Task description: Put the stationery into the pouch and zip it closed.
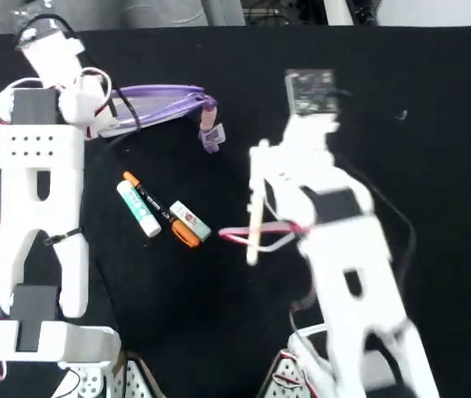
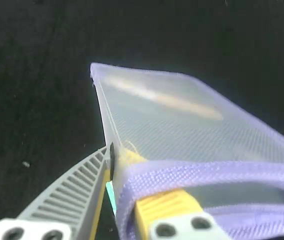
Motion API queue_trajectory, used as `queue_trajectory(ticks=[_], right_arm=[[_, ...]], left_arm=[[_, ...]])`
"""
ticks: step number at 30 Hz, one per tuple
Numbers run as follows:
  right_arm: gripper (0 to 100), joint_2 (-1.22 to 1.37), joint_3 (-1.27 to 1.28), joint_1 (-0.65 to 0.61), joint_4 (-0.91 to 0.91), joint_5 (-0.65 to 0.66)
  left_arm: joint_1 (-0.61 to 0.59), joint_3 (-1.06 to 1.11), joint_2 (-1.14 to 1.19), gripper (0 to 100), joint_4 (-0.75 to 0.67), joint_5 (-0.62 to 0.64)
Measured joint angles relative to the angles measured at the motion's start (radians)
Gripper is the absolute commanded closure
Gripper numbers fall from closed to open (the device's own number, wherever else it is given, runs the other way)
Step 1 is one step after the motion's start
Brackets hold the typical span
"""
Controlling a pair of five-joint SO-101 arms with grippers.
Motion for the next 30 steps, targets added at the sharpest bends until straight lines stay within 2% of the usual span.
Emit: queue_trajectory(ticks=[6,12,19,23,30], right_arm=[[98.7,-0.353,0.017,-0.032,-0.195,0.003],[98.7,-0.568,0.161,-0.100,-0.388,0.068],[98.7,-0.821,0.304,-0.114,-0.578,0.077],[98.7,-0.928,0.354,-0.115,-0.652,0.077],[98.7,-0.970,0.445,-0.117,-0.813,0.077]], left_arm=[[0.006,-0.034,0.002,97,0.052,0.000],[0.006,-0.104,0.005,97,0.115,0.000],[0.114,-0.212,0.008,97,0.210,0.000],[0.167,-0.218,0.011,97,0.213,0.000],[0.176,-0.187,0.017,97,0.213,0.002]])
